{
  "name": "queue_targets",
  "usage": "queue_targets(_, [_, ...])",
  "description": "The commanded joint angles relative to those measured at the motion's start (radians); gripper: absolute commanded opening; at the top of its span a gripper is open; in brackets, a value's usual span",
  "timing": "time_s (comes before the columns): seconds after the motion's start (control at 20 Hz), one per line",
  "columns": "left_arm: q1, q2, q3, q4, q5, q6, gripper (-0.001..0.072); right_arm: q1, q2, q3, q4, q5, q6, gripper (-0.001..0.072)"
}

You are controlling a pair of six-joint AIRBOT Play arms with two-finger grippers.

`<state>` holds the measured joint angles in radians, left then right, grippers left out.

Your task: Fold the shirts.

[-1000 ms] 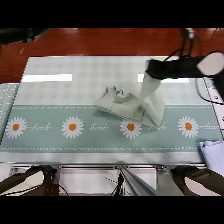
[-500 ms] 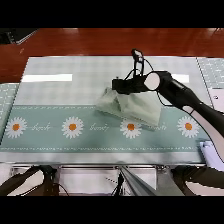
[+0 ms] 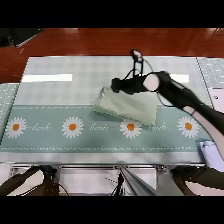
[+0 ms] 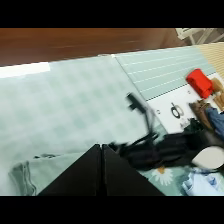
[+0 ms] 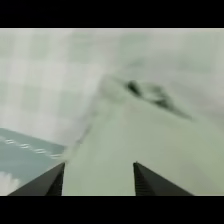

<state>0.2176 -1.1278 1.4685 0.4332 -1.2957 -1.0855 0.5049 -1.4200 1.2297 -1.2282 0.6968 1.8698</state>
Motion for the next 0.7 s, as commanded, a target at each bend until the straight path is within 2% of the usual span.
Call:
queue_targets(0.0, [0.003,0.000,0.000,0.061,0.000,0.000,0.0026,-0.156,0.145,0.001,-0.294,0.294,-0.059,0.0509])
queue_targets(0.1, [0.003,0.000,0.000,0.089,0.000,0.000,0.0026,-0.273,0.229,0.000,-0.579,0.546,-0.114,0.0493])
queue_targets(0.15, [0.003,0.000,0.000,0.096,0.000,0.000,0.0026,-0.337,0.256,-0.011,-0.666,0.632,-0.167,0.0477])
queue_targets(0.2, [0.003,0.000,0.000,0.096,0.000,0.000,0.0026,-0.423,0.281,-0.042,-0.667,0.676,-0.226,0.0477])
queue_targets(0.25, [0.003,0.000,0.000,0.096,0.000,0.000,0.0026,-0.512,0.299,-0.086,-0.587,0.689,-0.268,0.0479])
queue_targets(0.3, [0.003,0.000,0.000,0.099,0.000,0.000,0.0026,-0.613,0.311,-0.151,-0.432,0.683,-0.304,0.0521])
queue_targets(0.35, [0.003,0.000,0.000,0.105,0.000,0.000,0.0026,-0.701,0.312,-0.219,-0.256,0.667,-0.328,0.0618])
queue_targets(0.5, [0.002,0.000,0.000,0.144,0.000,0.000,0.0026,-0.853,0.311,-0.468,0.268,0.517,-0.455,0.0616])
queue_targets(0.65, [0.002,0.000,-0.001,0.159,0.000,0.000,0.0026,-0.792,0.311,-0.655,0.500,0.315,-0.550,0.0617])
